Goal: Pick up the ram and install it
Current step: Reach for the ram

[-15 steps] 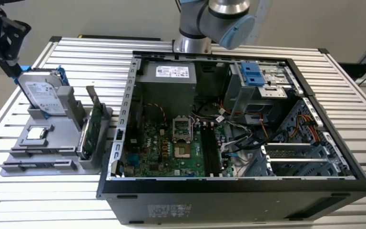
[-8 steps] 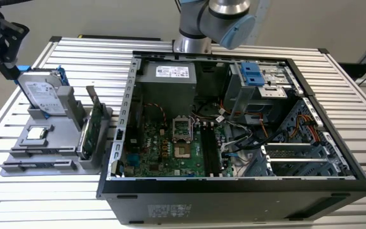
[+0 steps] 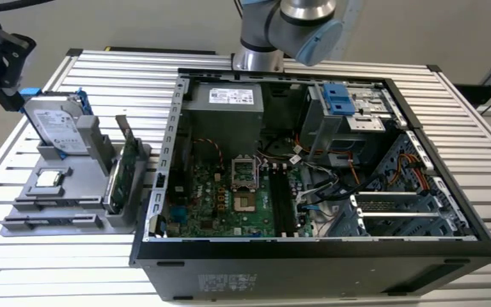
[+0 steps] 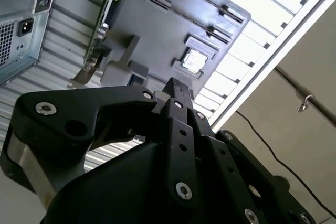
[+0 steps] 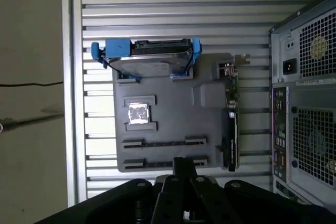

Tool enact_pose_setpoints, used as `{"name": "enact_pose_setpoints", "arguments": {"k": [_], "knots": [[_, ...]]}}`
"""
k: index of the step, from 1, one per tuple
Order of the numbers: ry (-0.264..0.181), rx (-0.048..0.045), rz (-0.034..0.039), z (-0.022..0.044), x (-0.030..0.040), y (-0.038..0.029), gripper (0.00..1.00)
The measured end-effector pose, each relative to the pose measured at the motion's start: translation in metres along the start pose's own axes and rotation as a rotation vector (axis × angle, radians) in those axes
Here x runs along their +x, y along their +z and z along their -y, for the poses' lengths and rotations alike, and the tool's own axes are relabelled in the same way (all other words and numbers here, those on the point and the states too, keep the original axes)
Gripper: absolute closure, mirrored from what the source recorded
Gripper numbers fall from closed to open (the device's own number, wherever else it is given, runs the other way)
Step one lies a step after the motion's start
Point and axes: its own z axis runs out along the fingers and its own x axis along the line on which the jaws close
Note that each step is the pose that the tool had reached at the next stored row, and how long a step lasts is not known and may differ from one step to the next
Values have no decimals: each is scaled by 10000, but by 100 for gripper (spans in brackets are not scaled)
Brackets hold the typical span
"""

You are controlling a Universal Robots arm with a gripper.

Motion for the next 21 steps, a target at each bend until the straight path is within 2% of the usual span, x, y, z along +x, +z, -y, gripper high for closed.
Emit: {"name": "enact_pose_setpoints", "arguments": {"k": [21], "knots": [[-29, -1, -1, 166, 55, -9, 100]]}}
